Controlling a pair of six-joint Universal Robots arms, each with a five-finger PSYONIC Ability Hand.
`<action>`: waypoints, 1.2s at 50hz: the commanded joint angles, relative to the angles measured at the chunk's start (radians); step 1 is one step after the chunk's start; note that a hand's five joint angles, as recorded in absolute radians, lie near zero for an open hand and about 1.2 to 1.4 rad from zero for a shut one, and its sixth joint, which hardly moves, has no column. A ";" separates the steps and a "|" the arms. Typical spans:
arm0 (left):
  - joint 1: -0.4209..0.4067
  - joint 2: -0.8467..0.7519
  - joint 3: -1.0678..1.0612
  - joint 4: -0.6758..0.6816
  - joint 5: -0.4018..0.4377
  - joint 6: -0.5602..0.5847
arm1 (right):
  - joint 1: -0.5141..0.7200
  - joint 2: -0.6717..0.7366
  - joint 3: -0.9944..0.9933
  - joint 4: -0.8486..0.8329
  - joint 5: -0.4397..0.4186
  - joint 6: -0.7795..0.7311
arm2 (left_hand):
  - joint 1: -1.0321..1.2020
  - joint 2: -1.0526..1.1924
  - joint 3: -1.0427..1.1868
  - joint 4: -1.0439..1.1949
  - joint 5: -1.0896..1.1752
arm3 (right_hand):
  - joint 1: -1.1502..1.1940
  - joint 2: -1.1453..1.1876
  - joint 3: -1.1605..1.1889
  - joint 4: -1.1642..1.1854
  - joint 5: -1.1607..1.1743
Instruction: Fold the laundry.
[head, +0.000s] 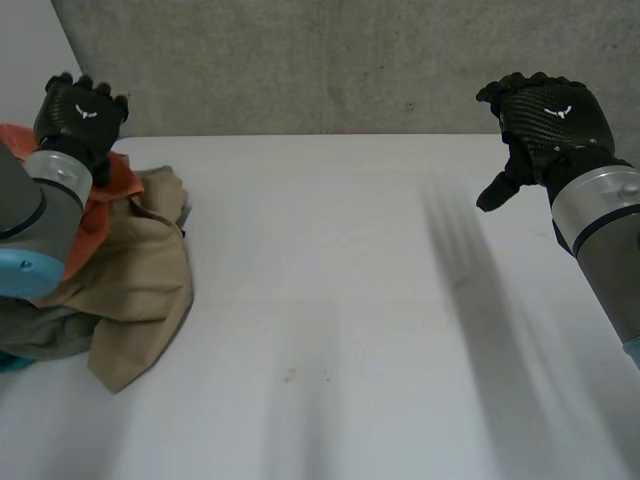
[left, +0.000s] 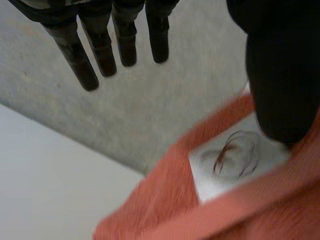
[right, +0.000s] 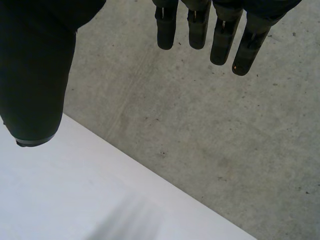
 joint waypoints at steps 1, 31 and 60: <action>0.077 -0.123 0.124 -0.008 0.002 0.020 | 0.000 0.003 0.004 0.000 -0.001 0.000 | 0.184 0.202 0.204 0.199 0.198 | -0.024 -0.044 -0.038 -0.058 -0.058; -0.634 0.113 0.127 0.172 -0.090 -0.366 | -0.019 -0.009 -0.007 0.000 0.000 0.000 | 1.024 1.041 1.043 1.038 1.037 | -0.024 -0.044 -0.038 -0.058 -0.058; -0.532 0.286 -0.149 -0.021 -0.076 -0.478 | -0.061 0.000 -0.004 0.121 -0.086 -0.167 | -0.180 -0.162 -0.160 -0.165 -0.166 | -0.024 -0.044 -0.038 -0.058 -0.058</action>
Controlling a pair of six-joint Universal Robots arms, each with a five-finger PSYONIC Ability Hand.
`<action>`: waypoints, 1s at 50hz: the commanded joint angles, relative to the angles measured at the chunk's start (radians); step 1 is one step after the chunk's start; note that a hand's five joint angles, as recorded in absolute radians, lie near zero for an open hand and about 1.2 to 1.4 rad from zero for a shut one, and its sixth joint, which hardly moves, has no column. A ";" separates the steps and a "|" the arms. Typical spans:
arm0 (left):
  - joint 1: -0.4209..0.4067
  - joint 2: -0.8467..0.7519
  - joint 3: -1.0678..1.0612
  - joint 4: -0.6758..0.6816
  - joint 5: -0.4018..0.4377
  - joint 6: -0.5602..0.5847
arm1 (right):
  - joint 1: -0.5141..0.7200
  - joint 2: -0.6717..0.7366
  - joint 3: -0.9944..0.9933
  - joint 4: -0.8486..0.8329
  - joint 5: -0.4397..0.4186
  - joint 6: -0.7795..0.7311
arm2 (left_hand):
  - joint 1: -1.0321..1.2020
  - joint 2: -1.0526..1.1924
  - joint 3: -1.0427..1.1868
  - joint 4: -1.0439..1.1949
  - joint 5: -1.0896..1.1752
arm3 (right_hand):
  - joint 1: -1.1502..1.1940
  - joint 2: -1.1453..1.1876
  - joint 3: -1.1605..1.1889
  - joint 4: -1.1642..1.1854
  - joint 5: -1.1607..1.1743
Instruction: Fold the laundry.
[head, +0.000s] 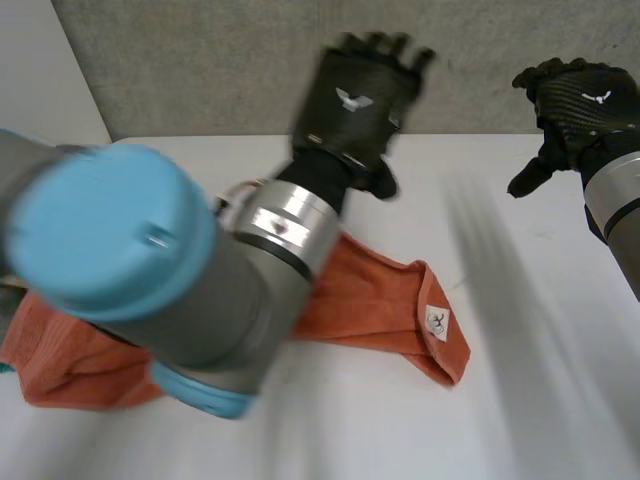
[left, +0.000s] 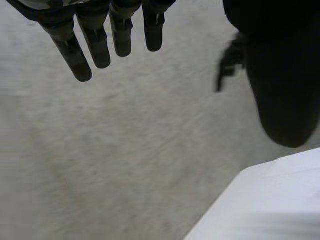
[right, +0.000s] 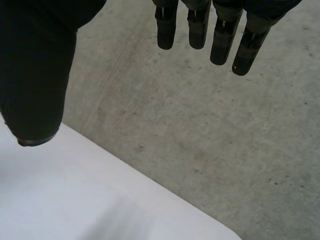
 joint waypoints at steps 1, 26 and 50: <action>0.186 0.170 -0.159 -0.131 0.004 0.012 | 0.021 0.018 0.013 0.130 -0.080 -0.178 | 0.010 -0.004 -0.011 -0.001 -0.020 | -0.024 -0.044 -0.038 -0.058 -0.058; 0.537 0.210 -0.573 -0.417 0.012 0.142 | 0.180 0.395 0.003 0.127 -0.124 -0.577 | 0.154 0.140 0.133 0.143 0.124 | 0.082 0.063 0.068 0.049 0.049; 0.520 0.247 -0.561 -0.404 0.045 0.131 | -0.114 0.567 -0.298 0.035 0.089 -0.634 | 0.104 0.090 0.083 0.093 0.075 | 1.197 1.178 1.183 1.164 1.164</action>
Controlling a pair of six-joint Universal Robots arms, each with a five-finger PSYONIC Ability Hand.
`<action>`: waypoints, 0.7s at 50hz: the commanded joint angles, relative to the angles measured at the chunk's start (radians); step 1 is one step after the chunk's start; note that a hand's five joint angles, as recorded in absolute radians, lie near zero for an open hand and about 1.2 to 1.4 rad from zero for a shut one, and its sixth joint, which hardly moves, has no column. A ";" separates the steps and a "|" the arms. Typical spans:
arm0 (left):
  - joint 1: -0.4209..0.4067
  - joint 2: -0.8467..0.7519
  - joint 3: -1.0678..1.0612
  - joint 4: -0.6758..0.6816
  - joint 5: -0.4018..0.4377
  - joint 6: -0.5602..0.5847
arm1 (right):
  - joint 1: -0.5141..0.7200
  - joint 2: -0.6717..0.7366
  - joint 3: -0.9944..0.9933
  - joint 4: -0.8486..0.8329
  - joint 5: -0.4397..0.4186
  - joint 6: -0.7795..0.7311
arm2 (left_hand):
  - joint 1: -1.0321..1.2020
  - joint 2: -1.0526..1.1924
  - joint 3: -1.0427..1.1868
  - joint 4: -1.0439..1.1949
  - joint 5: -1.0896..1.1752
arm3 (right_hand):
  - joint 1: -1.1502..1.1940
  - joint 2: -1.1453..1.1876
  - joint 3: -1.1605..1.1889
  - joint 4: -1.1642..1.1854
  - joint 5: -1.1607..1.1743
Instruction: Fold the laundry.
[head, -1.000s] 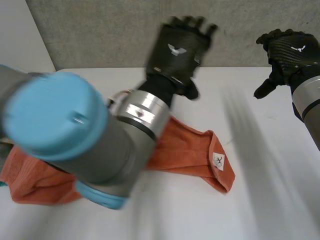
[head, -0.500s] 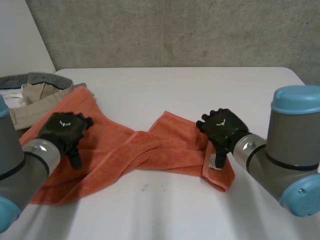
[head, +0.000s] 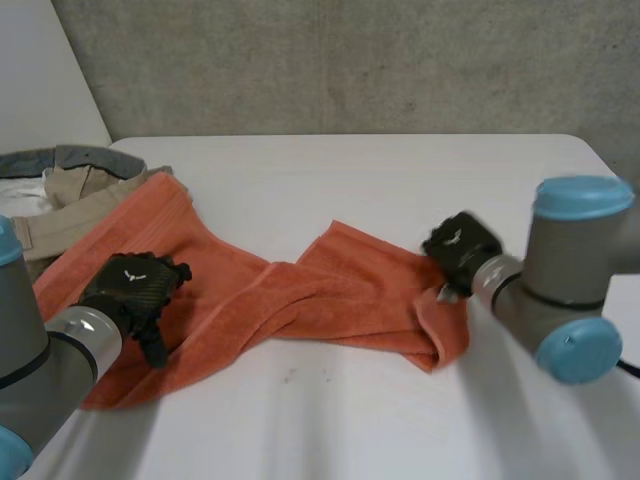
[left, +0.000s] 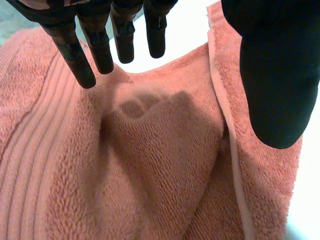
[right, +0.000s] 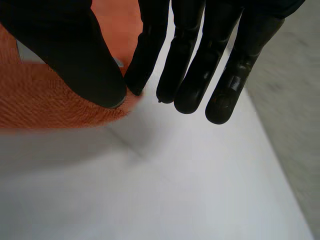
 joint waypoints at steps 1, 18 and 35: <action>-0.013 0.022 0.019 0.007 0.006 -0.001 | -0.223 0.071 -0.166 -0.051 0.199 -0.018 | 0.029 0.021 0.023 0.018 0.015 | 0.412 0.220 0.216 0.213 0.236; -0.028 0.009 0.028 0.002 0.008 0.000 | -0.320 -0.014 -0.066 -0.057 0.195 -0.056 | 0.005 -0.003 -0.001 -0.006 -0.009 | 0.119 -0.072 -0.076 -0.079 -0.056; -0.039 0.003 0.007 0.002 0.000 -0.006 | -0.142 -0.052 0.111 0.083 -0.416 -0.125 | 0.014 0.006 0.008 0.003 0.000 | -0.744 -0.935 -0.939 -0.942 -0.919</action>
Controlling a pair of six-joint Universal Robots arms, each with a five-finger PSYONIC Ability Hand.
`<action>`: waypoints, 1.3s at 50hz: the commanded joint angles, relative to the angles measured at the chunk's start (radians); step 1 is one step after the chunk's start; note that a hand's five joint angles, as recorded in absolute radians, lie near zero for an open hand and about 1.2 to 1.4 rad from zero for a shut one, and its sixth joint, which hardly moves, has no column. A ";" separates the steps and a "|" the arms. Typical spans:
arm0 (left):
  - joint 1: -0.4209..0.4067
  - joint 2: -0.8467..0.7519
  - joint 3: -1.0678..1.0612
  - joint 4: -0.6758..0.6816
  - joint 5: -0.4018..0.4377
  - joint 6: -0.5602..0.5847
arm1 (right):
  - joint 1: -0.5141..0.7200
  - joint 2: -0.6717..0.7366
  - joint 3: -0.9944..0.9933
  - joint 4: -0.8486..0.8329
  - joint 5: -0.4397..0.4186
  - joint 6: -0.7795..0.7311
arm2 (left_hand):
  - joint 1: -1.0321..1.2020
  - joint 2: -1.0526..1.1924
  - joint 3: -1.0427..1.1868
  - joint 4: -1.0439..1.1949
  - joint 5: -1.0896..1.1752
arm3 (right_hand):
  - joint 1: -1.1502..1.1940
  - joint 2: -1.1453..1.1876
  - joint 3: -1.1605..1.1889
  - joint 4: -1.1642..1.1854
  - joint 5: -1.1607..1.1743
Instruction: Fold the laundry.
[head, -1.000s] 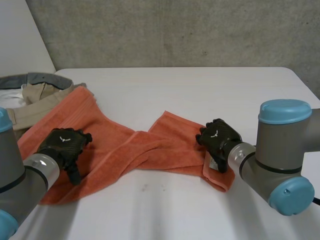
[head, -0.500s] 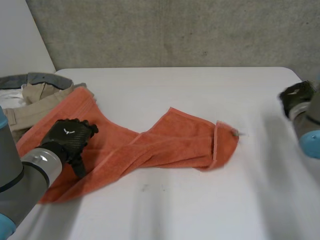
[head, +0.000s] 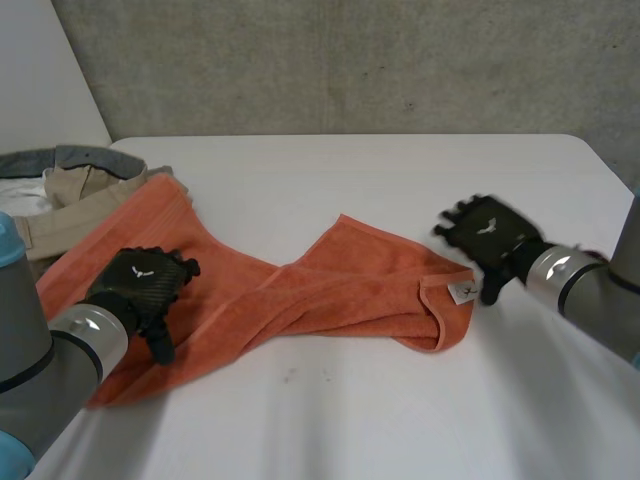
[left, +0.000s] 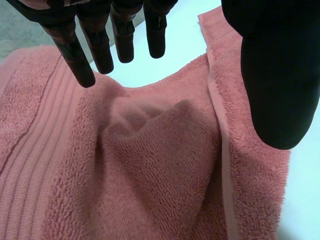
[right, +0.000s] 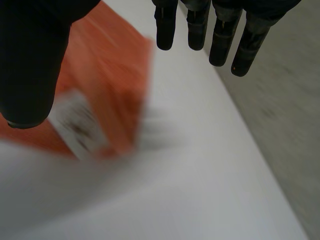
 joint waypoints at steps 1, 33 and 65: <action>-0.007 -0.006 -0.004 0.007 0.000 -0.003 | 0.050 0.119 -0.067 0.089 -0.014 -0.122 | 0.017 0.013 0.011 0.016 0.022 | 0.029 0.007 0.012 -0.003 0.000; -0.057 -0.006 0.010 0.010 0.000 -0.003 | -0.202 0.156 -0.221 -0.032 0.451 -0.101 | -0.015 -0.019 -0.021 -0.016 -0.010 | 1.185 1.163 1.167 1.153 1.155; -0.196 -0.266 0.007 0.283 0.000 0.213 | -0.203 0.067 -0.015 -0.037 0.365 -0.030 | 0.143 0.139 0.136 0.141 0.147 | 1.185 1.163 1.167 1.153 1.155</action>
